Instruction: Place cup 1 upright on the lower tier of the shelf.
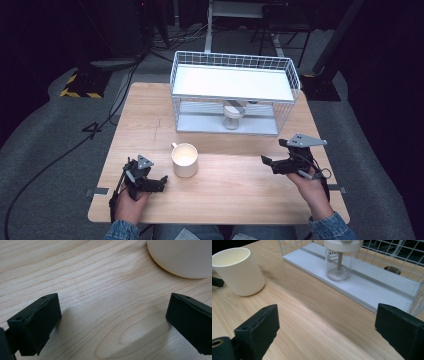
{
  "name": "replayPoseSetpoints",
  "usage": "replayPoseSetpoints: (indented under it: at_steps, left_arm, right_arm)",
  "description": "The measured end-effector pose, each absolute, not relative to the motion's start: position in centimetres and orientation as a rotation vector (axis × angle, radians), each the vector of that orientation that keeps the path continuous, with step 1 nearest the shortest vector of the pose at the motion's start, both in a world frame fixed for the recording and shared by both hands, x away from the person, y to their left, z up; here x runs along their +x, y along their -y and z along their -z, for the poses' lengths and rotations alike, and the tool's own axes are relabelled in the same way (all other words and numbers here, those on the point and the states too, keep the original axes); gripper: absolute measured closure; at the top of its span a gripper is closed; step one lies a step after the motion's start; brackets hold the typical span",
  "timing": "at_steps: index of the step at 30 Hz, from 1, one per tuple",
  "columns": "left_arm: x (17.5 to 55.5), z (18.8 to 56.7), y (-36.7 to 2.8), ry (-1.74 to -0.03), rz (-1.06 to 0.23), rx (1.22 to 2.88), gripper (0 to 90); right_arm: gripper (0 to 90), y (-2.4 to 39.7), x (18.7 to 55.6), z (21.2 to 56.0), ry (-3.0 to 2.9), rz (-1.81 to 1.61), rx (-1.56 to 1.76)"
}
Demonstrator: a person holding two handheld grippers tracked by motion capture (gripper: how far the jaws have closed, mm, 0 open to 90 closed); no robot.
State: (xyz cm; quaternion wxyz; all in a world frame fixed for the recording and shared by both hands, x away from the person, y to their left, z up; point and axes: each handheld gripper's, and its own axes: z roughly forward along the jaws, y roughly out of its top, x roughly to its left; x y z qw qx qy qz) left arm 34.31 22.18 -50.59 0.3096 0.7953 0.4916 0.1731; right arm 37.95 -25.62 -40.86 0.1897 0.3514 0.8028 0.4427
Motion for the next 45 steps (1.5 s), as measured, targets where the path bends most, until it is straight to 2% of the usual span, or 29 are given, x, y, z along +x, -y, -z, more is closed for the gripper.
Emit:
replayPoseSetpoints:
  at_steps: [5, 15, 36, 42, 45]
  left_arm:
    - [34.3, 50.6, -22.2, -1.298, -0.457, 2.102, 0.4]
    - [34.3, 50.6, -22.2, -1.299, -0.457, 2.101, 0.4]
    - [34.3, 50.6, -22.1, -1.316, -0.462, 2.09, 0.4]
    - [34.3, 50.6, -22.1, -1.318, -0.462, 2.09, 0.4]
    - [34.3, 50.6, -22.1, -1.318, -0.464, 2.09, 0.4]
  right_arm:
    - [5.8, 27.5, 35.9, 42.5, -2.206, -1.28, 1.079]
    - [9.0, 29.2, 34.5, 44.9, -2.247, -1.174, 1.089]
    - [8.3, 32.6, 34.2, 49.9, -2.296, -0.912, 1.22]
    - [0.8, 32.9, 34.5, 50.5, -2.277, -0.944, 1.245]
    - [0.5, 32.9, 34.4, 50.6, -2.273, -0.94, 1.252]
